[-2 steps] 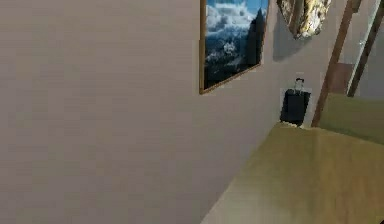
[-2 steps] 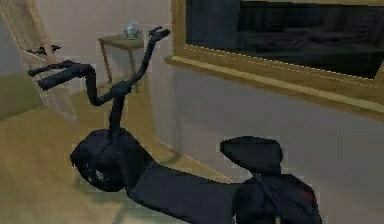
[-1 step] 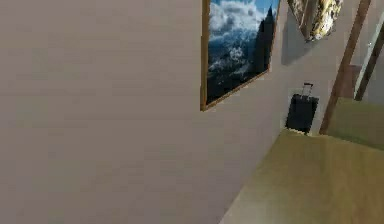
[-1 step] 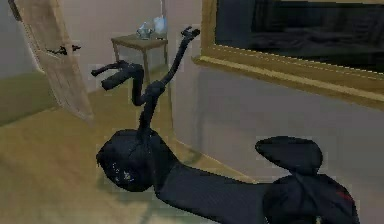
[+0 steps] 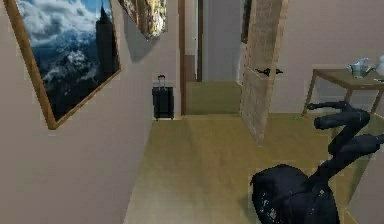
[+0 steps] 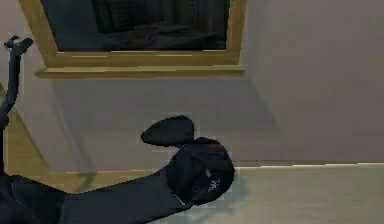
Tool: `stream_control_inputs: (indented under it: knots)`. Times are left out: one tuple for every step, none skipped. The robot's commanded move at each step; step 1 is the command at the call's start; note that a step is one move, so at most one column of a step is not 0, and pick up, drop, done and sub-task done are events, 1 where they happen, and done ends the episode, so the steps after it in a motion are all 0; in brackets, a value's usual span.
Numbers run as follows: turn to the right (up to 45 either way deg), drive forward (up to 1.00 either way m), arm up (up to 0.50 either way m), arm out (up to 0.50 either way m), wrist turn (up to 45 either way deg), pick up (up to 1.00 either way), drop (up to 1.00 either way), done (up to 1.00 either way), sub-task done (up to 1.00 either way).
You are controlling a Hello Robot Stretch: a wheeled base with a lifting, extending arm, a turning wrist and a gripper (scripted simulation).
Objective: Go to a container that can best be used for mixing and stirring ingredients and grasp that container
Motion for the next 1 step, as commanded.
stream_control_inputs:
  knots:
    - [0.0,0.7,0.0,0.0,0.0,0.0,0.0,0.0,0.0]
